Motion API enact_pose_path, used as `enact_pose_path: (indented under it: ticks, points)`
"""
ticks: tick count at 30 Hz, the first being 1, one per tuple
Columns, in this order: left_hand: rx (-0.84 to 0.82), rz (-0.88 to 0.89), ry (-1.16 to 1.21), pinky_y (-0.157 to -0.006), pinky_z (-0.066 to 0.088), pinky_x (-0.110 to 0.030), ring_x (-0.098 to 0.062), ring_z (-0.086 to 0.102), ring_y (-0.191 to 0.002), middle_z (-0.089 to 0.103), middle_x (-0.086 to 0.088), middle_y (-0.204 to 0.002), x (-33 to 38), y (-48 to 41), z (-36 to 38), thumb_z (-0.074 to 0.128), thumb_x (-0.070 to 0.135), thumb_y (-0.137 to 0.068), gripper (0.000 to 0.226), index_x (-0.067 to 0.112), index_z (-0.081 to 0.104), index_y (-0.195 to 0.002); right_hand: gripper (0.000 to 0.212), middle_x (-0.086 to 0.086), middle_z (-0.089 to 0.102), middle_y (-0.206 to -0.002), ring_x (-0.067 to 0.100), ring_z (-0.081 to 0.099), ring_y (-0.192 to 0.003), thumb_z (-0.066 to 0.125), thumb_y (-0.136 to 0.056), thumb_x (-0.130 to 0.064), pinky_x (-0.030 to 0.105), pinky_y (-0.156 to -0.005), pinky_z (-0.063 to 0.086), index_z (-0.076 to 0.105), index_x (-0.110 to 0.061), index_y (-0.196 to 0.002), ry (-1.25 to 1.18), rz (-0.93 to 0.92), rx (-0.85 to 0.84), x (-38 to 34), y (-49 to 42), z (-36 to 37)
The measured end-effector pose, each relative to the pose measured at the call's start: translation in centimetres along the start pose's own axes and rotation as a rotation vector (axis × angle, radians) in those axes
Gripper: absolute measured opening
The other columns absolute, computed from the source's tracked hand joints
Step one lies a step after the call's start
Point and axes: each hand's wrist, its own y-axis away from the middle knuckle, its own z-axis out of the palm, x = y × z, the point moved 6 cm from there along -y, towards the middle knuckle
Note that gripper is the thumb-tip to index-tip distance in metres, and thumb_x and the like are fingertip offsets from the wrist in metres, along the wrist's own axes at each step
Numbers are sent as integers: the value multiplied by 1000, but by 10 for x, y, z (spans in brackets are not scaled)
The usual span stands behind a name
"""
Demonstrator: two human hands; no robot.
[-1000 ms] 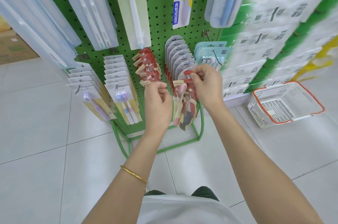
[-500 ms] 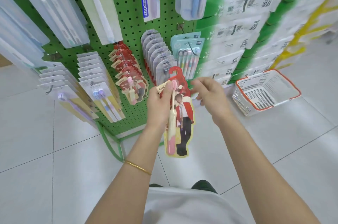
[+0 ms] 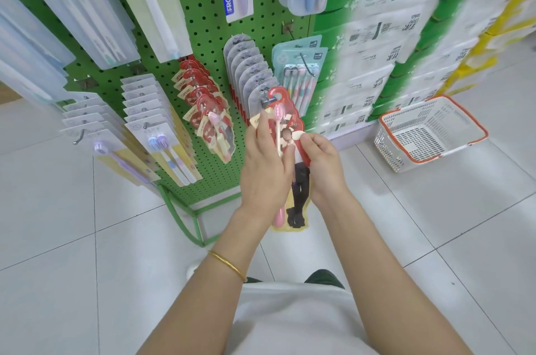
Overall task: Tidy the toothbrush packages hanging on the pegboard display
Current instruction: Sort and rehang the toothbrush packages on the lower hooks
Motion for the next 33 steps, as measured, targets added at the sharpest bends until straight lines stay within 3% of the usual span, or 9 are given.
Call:
enact_pose_path:
  ticks: [3, 7, 12, 20, 23, 26, 28, 30, 33]
  points:
    - [-119, 91, -106, -104, 40, -44, -33, 28, -139, 11, -16, -155, 3, 9, 13, 44, 37, -93, 67, 15, 18, -150, 23, -7, 60, -53, 5, 54, -47, 49, -97, -8, 17, -47, 44, 56, -12, -75, -132, 21, 57, -4, -8, -5]
    - [-321, 174, -239, -104, 36, -42, -30, 23, -139, -11, -11, -159, 4, 26, 29, 41, 52, -88, 80, 19, 6, -152, 25, -6, 60, -54, 8, 53, -51, 51, -96, -9, 23, -53, 45, 55, -15, -71, -150, 18, 130, -11, -18, -22]
    - [-497, 236, -394, -111, 23, -39, -24, 8, -142, -15, -3, -158, 9, 22, 33, 63, 66, -73, 113, 27, -9, -151, 23, -6, 56, -54, 7, 51, -47, 51, -97, -13, 20, -50, 43, 51, -15, -74, -209, 16, 234, -15, -24, -40]
    - [-499, 216, -405, -111, 26, -37, -29, 20, -137, -2, -5, -158, 19, 15, 30, 70, 25, -73, 111, 22, -9, -151, 14, 4, 65, -79, 17, 60, -65, 48, -99, -22, 29, -63, 48, 58, -13, -95, -284, 35, 107, -16, -21, -34]
    - [-587, 129, -267, -112, 25, -37, -28, 19, -141, 0, -2, -159, 14, 13, 29, 60, 3, -77, 104, 19, -10, -152, 23, 4, 66, -87, 16, 60, -72, 49, -97, -35, 30, -69, 48, 62, -16, -101, -151, 39, 4, -15, -21, -31]
    - [-631, -13, 43, -104, 29, -27, -19, 25, -140, 18, -2, -156, 7, 10, 27, 46, -12, -79, 93, 21, 1, -153, 34, 4, 65, -111, 19, 62, -99, 42, -98, -45, 33, -81, 51, 65, -21, -107, -7, 28, -85, -15, -19, -25]
    - [-586, -54, 220, -93, 31, -19, -15, 40, -126, 42, 0, -137, 6, 8, 24, 42, -15, -78, 83, 22, 21, -149, 20, 4, 65, -112, 21, 63, -102, 46, -99, -32, 34, -84, 50, 62, -22, -102, 2, 7, -72, -15, -16, -22]
    - [-524, -139, 333, -83, 35, -20, -10, 48, -108, 51, 5, -117, -1, 8, 20, 45, -13, -82, 65, 20, 37, -138, 3, 5, 66, -104, 24, 64, -98, 52, -97, -16, 32, -80, 51, 53, -19, -97, -23, -7, -6, -16, -15, -24]
    - [-481, -301, 599, -79, 47, -25, -9, 62, -93, 65, 6, -103, -11, 9, 18, 56, -9, -84, 45, 19, 49, -118, 19, 7, 63, -98, 21, 63, -88, 56, -94, -9, 30, -76, 53, 48, -13, -110, -31, -9, 25, -16, -16, -26]
